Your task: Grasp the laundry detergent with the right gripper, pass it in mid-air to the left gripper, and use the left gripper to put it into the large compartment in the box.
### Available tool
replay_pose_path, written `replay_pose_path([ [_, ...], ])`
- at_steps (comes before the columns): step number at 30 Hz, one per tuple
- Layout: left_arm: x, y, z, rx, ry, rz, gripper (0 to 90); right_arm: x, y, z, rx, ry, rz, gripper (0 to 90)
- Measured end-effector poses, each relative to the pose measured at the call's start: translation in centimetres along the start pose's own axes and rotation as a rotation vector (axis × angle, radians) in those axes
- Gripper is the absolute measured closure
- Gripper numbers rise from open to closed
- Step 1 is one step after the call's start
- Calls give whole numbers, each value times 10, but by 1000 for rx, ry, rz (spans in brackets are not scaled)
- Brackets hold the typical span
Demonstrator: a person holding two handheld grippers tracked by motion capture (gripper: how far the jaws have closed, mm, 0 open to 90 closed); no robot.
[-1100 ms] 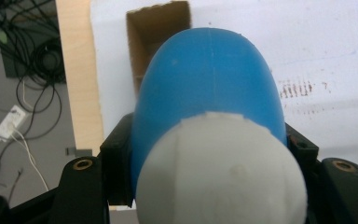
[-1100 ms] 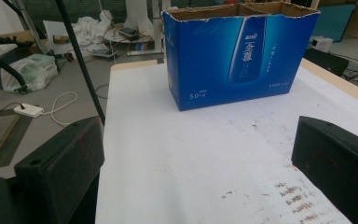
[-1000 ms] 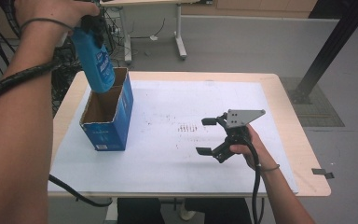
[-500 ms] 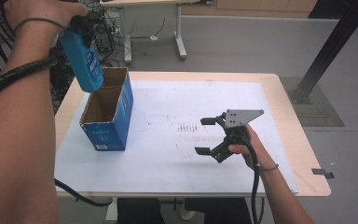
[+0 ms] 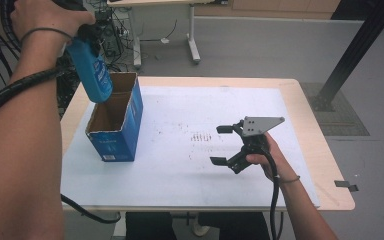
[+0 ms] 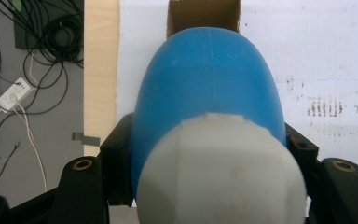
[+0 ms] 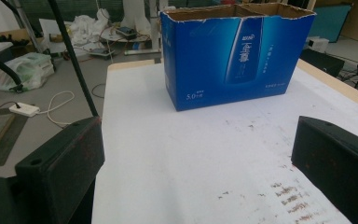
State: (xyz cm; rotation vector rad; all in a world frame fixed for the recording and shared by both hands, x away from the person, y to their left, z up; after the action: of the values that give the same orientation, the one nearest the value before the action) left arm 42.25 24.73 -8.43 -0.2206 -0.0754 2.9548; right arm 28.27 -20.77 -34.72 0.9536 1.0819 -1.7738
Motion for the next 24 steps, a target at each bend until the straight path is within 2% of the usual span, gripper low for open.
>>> replay_pose_path([
  [24,2,7,-48,10,-59,-13,377,1,-1,-2,5,-3,-2,26],
])
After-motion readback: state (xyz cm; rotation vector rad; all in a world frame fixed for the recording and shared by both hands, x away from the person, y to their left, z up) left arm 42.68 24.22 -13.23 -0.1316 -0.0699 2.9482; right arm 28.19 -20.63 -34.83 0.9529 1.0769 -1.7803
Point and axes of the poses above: each handheld gripper's, and its own axes: z roughly backward along the jaws, x roughly out of its underside, y roughly to its right, the point moved 10 cm from there along -z, roughly forward along the jaws, and after that the axes turned 12 degrees about -z, right-handed, at the moved point
